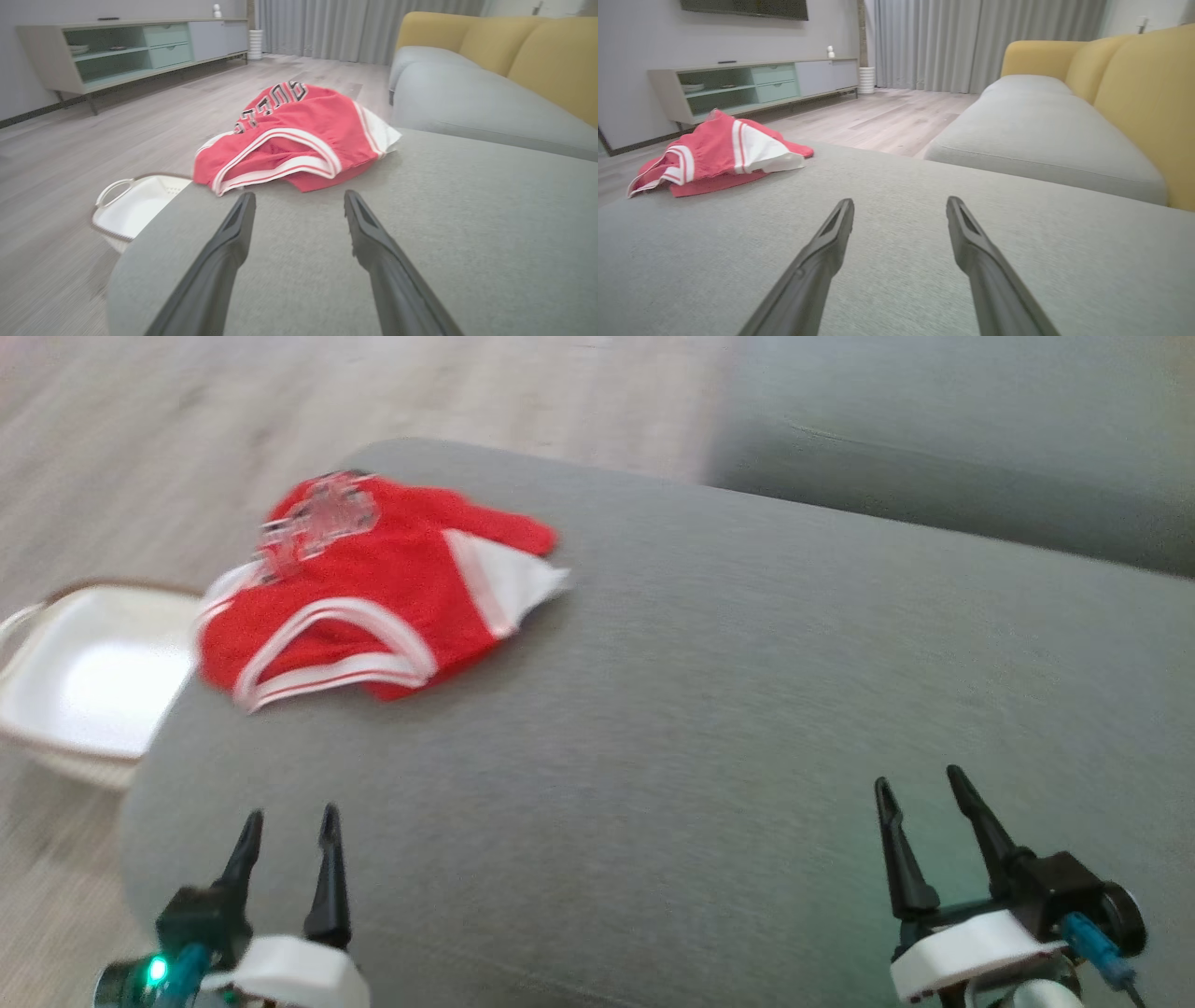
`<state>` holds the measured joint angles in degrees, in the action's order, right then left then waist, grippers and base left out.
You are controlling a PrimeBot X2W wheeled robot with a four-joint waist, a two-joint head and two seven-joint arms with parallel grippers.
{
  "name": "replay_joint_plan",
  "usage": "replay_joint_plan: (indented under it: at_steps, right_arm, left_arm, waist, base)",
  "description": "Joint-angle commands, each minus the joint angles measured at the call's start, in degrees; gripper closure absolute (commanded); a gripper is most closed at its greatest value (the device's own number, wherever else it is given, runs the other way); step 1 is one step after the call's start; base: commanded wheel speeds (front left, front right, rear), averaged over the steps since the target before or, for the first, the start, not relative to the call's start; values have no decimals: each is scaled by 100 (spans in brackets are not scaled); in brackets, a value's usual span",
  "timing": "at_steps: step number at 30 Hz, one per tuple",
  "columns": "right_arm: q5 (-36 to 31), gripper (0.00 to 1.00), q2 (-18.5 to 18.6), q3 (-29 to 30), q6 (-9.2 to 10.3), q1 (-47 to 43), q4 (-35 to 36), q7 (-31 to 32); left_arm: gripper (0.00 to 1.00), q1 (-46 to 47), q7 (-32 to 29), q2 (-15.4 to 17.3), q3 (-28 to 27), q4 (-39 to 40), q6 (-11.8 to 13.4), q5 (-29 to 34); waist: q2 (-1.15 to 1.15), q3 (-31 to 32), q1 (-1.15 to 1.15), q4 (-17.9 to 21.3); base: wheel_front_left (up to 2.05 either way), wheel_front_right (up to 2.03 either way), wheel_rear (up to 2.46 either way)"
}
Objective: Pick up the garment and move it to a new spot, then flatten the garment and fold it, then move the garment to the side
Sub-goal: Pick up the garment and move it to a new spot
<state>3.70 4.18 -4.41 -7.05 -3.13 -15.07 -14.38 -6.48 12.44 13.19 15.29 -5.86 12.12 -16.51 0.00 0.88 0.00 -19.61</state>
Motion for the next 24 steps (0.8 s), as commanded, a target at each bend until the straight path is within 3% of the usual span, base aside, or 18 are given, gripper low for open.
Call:
replay_joint_plan:
  at_steps: [1, 6, 13, 18, 24]
  right_arm:
    - [31, 0, 31, -183, -44, 196, 143, -62]
    - [38, 0, 30, -273, -44, 275, 107, -62]
    - [11, 0, 166, -375, -44, 464, 157, -62]
    - [-38, 0, 449, -346, -44, 736, 324, 6]
    - [-108, 0, 965, -269, -44, 1064, 848, 333]
  left_arm:
    - [0, 70, 29, 115, -266, 177, 42, -63]
    - [0, -6, 19, 145, -344, 257, 49, -175]
    - [0, 380, -86, 196, -451, 412, -88, -387]
    - [0, 1165, -229, 295, -623, 341, -233, -580]
    - [0, 2721, -823, 429, -779, -211, -507, -943]
  waist:
    - [0, 61, 0, -677]
    - [0, -7, 0, -862]
    - [0, -436, 0, -705]
    - [0, -1130, 0, -511]
    - [0, -2135, 0, -414]
  base:
    - [0, 0, 0]
    - [0, 0, 0]
    - [0, 0, 0]
    - [0, 0, 0]
    - [0, 0, 0]
